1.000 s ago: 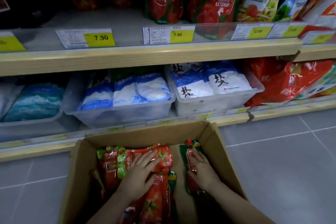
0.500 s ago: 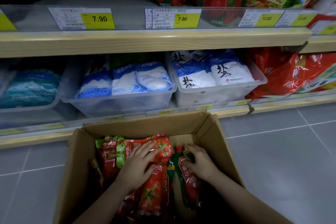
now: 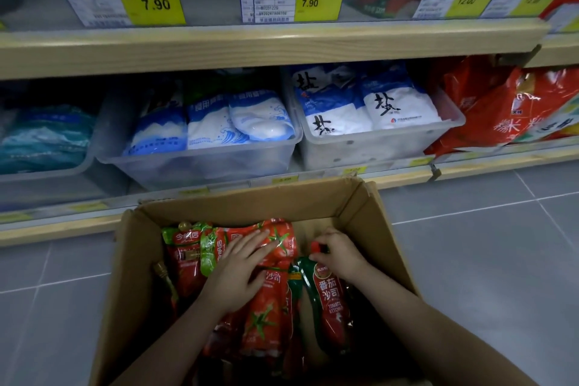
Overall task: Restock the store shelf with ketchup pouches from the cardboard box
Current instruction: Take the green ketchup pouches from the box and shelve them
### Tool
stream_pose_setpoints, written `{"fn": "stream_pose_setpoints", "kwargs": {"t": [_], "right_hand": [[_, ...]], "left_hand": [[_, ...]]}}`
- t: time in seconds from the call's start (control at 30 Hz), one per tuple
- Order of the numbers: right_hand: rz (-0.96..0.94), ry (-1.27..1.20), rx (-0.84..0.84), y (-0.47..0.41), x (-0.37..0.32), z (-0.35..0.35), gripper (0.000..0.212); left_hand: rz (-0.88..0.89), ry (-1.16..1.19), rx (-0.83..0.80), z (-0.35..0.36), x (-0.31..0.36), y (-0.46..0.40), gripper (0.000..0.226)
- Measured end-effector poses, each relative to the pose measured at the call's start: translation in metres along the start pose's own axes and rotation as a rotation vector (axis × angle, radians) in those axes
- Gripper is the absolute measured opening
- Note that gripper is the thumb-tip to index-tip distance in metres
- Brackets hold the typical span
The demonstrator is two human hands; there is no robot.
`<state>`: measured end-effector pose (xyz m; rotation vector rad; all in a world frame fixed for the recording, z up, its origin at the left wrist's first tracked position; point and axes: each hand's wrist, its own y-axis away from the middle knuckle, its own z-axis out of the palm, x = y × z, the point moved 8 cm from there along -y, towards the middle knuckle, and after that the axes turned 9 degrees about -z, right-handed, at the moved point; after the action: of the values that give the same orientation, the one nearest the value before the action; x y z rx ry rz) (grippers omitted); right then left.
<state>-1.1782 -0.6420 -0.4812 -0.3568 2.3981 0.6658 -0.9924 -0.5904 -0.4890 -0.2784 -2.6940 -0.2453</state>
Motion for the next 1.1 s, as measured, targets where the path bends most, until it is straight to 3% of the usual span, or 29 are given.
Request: {"fn": "stream_pose_setpoints", "kwargs": {"t": [0.1,0.4,0.67,0.9,1.03,1.1], "right_hand": [[-0.034,-0.086,-0.002,0.012,-0.018,-0.015,0.002],[-0.194,-0.221,0.045,0.039,-0.069,-0.079,0.012],[-0.316,-0.205,0.127,0.039,-0.136,-0.148,0.01],[-0.433,-0.347,0.261,0.052,-0.197,-0.213,0.008],[-0.42,-0.29,0.29,0.054,-0.206,-0.231,0.02],[-0.416,-0.327,0.303,0.054,-0.206,-0.235,0.014]], "left_hand": [[0.003,0.033,0.0,-0.002,0.002,0.0,0.065],[-0.046,0.16,-0.097,-0.052,0.032,-0.02,0.054],[-0.1,0.206,-0.138,-0.125,0.071,-0.037,0.078],[-0.141,0.497,-0.135,-0.169,0.106,-0.049,0.042],[-0.142,0.563,-0.123,-0.183,0.113,-0.05,0.048],[-0.136,0.58,-0.107,-0.189,0.114,-0.052,0.048]]}}
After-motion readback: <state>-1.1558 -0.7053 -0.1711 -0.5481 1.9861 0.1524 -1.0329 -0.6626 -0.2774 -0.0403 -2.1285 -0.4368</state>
